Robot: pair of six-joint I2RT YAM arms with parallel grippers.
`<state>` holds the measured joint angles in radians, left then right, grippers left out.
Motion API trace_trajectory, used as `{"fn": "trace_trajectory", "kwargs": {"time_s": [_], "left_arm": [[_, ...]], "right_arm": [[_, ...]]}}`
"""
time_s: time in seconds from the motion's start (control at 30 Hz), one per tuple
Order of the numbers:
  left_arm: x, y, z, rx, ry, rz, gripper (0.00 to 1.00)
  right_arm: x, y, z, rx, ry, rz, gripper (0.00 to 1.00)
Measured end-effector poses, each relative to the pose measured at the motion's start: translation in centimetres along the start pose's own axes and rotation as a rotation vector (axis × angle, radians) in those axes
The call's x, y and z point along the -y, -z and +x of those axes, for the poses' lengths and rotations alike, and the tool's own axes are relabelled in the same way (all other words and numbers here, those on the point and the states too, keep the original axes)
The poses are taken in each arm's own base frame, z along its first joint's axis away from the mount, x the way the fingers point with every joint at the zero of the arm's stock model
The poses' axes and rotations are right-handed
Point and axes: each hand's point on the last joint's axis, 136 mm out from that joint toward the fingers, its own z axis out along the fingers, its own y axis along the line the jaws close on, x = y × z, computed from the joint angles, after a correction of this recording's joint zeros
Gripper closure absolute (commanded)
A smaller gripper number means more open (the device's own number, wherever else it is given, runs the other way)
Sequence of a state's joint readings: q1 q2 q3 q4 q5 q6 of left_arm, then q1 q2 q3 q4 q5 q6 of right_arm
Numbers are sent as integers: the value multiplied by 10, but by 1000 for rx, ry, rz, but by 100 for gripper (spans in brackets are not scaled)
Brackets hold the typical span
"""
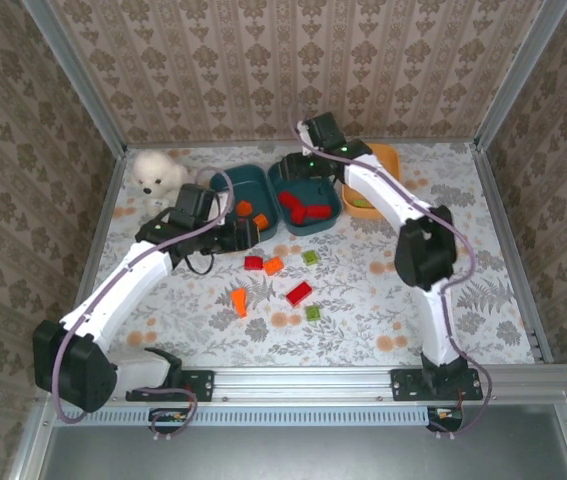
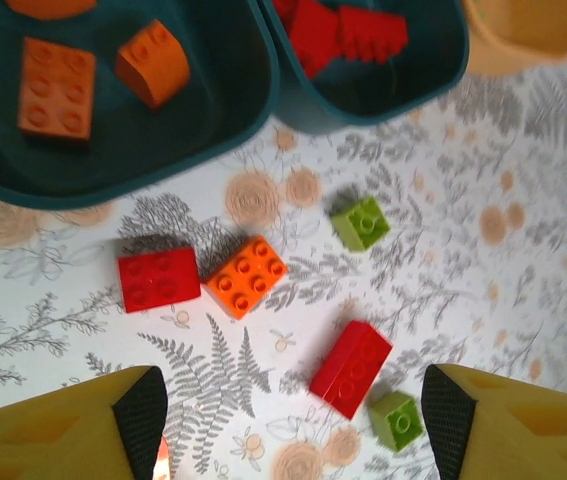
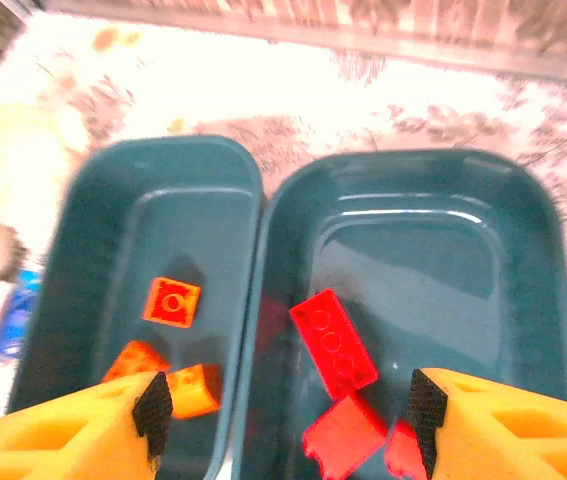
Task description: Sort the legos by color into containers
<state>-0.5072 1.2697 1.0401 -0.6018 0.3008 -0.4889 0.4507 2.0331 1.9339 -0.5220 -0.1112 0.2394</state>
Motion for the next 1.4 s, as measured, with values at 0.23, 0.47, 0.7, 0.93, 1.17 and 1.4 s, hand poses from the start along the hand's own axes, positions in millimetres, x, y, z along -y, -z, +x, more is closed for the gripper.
{"fn": "trace_trajectory", "kwargs": {"time_s": [0.23, 0.47, 0.7, 0.93, 1.17, 1.4], "left_arm": [[21, -26, 20, -93, -95, -11, 30], [23, -31, 28, -92, -120, -74, 32], [-10, -32, 49, -165, -91, -251, 30], [-46, -13, 103, -237, 48, -384, 22], [-70, -22, 145, -304, 221, -464, 26], [-73, -48, 143, -295, 298, -486, 46]], "right_arm": [[-20, 121, 27, 184, 18, -49, 33], [-45, 171, 136, 113, 79, -141, 33], [-50, 197, 196, 68, 84, -199, 33], [-46, 191, 211, 26, 87, -188, 32], [-53, 177, 225, -52, 92, -215, 32], [-63, 177, 229, -74, 99, -270, 31]]}}
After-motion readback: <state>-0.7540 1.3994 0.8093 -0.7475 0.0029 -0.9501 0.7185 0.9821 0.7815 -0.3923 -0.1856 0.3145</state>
